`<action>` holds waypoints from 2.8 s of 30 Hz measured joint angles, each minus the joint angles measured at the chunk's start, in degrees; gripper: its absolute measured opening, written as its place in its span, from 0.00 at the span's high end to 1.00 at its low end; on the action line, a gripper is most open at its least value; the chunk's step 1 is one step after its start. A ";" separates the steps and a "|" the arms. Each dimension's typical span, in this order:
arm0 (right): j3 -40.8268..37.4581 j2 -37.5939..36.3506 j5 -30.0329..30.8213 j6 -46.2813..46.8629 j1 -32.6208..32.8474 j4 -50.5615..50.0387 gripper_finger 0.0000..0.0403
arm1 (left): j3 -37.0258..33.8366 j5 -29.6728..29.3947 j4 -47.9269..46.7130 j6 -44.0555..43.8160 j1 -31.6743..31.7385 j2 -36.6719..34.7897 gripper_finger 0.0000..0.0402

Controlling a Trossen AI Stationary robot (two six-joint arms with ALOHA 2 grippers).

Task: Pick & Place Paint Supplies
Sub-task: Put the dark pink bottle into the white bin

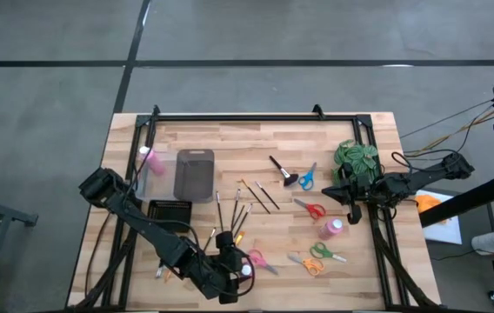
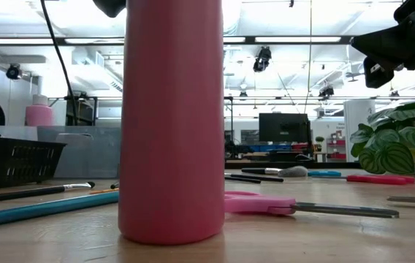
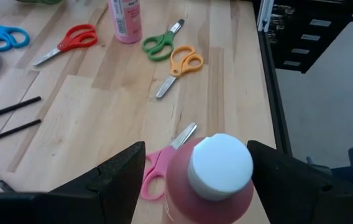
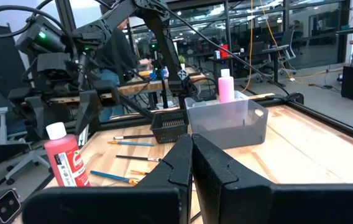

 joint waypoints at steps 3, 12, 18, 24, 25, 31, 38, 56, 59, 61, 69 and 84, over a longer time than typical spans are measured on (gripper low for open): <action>0.02 0.00 0.00 0.00 -0.01 0.01 0.98 | 0.00 0.02 0.02 0.01 0.02 0.00 0.40; 0.00 0.00 0.00 0.00 0.00 0.00 0.98 | 0.01 0.02 0.04 0.04 0.02 0.00 0.67; 0.01 0.00 0.00 0.00 -0.01 0.01 0.98 | 0.02 -0.02 0.04 0.24 0.02 0.00 0.73; 0.00 0.00 0.00 0.00 -0.01 0.01 0.98 | 0.02 -0.01 0.02 0.23 0.02 0.00 0.72; 0.00 0.00 0.00 0.01 0.00 0.01 0.98 | 0.02 0.00 0.02 0.22 0.02 0.00 0.72; 0.00 0.00 0.00 0.00 -0.01 0.00 0.98 | 0.02 -0.02 0.00 0.20 0.02 -0.02 0.73; 0.02 0.00 0.00 0.00 0.00 0.00 0.98 | 1.34 -0.26 -2.33 0.00 0.07 -0.24 0.73; 0.01 0.02 0.00 0.02 -0.01 0.01 0.98 | 4.55 -8.69 -24.23 -14.10 0.11 -10.80 0.73; 0.00 0.02 0.00 0.00 0.00 0.00 0.98 | 4.55 -10.01 -30.95 -20.73 0.11 -14.29 0.73; 0.00 0.02 0.00 0.00 -0.02 0.00 0.98 | 4.55 -10.58 -35.59 -25.00 0.11 -16.65 0.73; 0.02 0.02 0.00 0.00 0.00 0.00 0.98 | 4.55 -10.97 -51.65 -37.04 0.11 -25.74 0.72; 0.01 0.02 0.00 0.01 -0.02 0.00 0.98 | 4.29 -12.17 -74.09 -57.15 0.29 -33.67 0.73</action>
